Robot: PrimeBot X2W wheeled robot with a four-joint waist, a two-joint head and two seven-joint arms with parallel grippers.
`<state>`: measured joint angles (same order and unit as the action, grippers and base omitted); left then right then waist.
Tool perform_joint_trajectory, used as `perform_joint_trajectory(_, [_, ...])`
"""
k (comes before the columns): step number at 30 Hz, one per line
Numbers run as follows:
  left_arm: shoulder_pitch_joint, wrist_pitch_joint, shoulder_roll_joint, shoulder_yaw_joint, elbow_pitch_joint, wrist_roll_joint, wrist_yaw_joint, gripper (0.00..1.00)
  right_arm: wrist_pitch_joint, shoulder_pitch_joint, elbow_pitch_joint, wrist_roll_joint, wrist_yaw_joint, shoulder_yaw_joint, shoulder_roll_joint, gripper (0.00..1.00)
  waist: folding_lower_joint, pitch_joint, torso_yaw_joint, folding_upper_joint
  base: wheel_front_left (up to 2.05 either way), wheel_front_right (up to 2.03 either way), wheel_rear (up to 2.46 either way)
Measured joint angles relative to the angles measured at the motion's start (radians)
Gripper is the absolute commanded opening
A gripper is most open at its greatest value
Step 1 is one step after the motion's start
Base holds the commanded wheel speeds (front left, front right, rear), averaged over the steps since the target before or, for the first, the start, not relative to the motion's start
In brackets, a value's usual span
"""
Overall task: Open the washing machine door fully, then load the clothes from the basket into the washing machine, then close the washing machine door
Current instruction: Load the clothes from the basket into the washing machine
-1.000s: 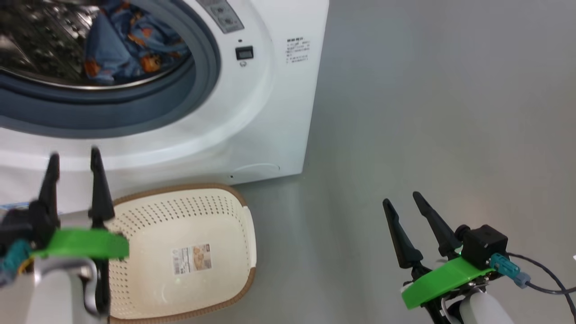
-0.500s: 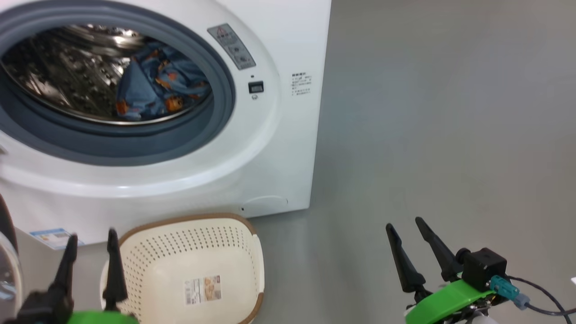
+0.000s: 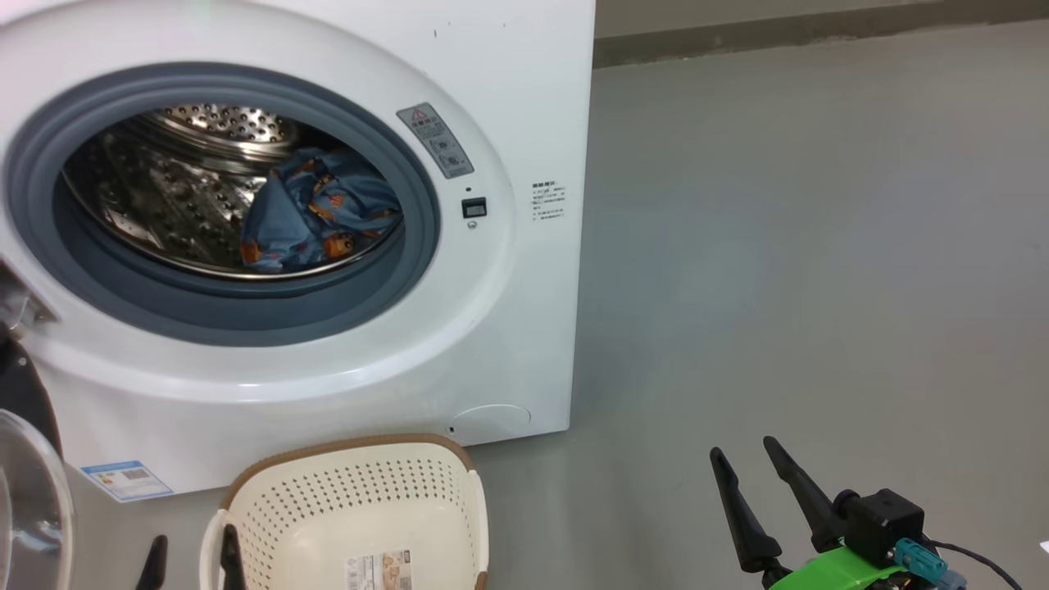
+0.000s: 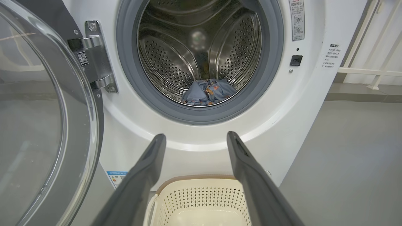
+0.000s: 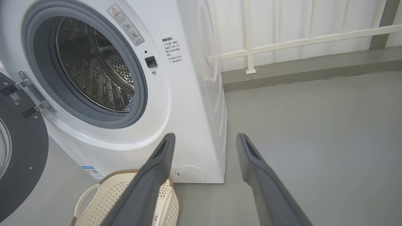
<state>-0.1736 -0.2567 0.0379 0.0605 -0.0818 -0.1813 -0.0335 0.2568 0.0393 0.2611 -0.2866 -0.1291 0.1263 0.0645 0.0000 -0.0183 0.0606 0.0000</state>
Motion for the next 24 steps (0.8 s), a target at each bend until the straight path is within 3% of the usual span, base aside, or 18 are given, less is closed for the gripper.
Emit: perform_joint_trajectory(24, [-0.089, 0.0, 0.002, -0.057, 0.058, 0.007, 0.04, 1.0, 0.0, -0.005, -0.026, 0.047, 0.0, -0.014, 0.0, 1.0, 0.0, 0.028, -0.023, 0.0, 0.0, 0.0, 0.0])
